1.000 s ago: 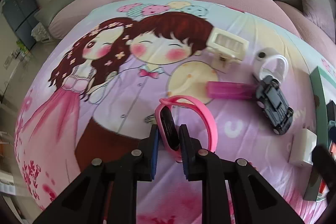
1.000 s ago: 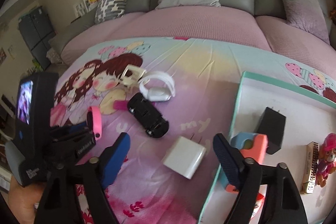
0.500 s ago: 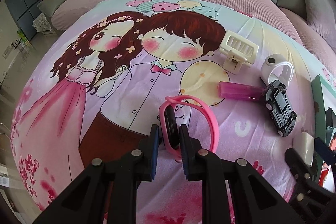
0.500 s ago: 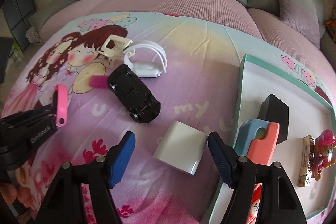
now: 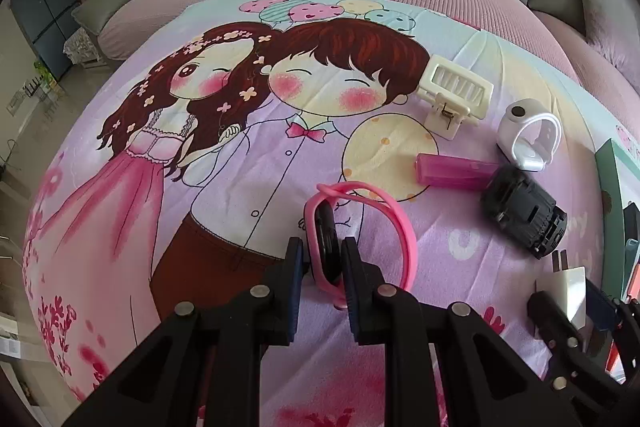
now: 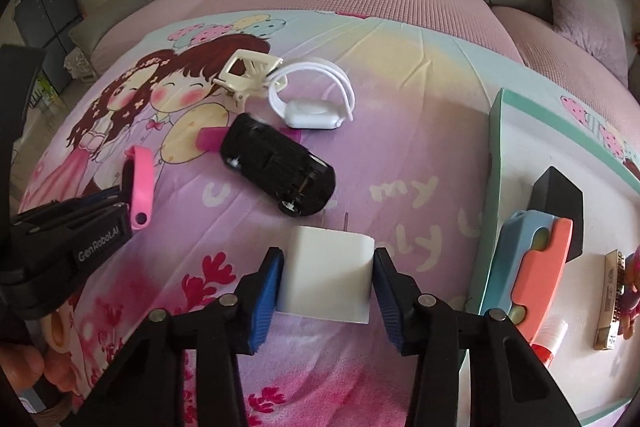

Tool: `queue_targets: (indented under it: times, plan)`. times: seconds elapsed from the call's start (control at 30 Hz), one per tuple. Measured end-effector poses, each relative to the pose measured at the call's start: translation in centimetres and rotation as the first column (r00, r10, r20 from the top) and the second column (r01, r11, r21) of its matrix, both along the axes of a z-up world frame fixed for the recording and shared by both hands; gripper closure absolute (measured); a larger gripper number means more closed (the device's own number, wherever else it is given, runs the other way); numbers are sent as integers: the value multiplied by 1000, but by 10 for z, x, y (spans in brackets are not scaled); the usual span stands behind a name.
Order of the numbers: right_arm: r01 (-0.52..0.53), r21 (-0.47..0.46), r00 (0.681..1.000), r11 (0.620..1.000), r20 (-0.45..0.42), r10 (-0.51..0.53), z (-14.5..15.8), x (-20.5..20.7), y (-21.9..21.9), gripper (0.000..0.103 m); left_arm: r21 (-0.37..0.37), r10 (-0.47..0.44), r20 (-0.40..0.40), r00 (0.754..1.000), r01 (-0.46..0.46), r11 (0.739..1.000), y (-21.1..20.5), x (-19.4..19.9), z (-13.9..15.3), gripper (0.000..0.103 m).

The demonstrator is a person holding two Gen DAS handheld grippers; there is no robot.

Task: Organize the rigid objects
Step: 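Grasp the pink watch band with the left tool while right tool grasps the white charger, then carry the pink watch band and white charger over the tray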

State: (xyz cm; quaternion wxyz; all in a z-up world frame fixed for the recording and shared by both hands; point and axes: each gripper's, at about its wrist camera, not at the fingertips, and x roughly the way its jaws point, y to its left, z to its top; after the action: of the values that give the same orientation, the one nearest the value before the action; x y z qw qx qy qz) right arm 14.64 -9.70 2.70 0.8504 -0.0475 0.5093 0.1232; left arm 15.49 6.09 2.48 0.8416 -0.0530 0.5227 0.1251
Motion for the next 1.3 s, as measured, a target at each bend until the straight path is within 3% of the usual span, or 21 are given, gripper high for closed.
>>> queue_targets:
  times: [0.27,0.5,0.8,1.1,1.3]
  plan:
    - [-4,-8,1000,1000,11,4,-2,-1,1,56,22,-10,-6,1000,10,1000,-4,1,-1,86]
    - [10,55,1000,998,12,-11,7,-2,-8,57,17,-1,5,1000,1,1000,-4,0,3,89]
    - [15,109,998,994,60,-22,28,-6,-17,57,11,8,84,996,-9,1000,-7,-7,28,89]
    - [74,133,986,988,139,-92,57,-10,-47,57,31,-75,174,982,71,997,-33,-11,63,89]
    - [162,148,969,976,165,-186,68,-10,-90,57,-5,-151,230,961,157,988,-66,-9,79,89]
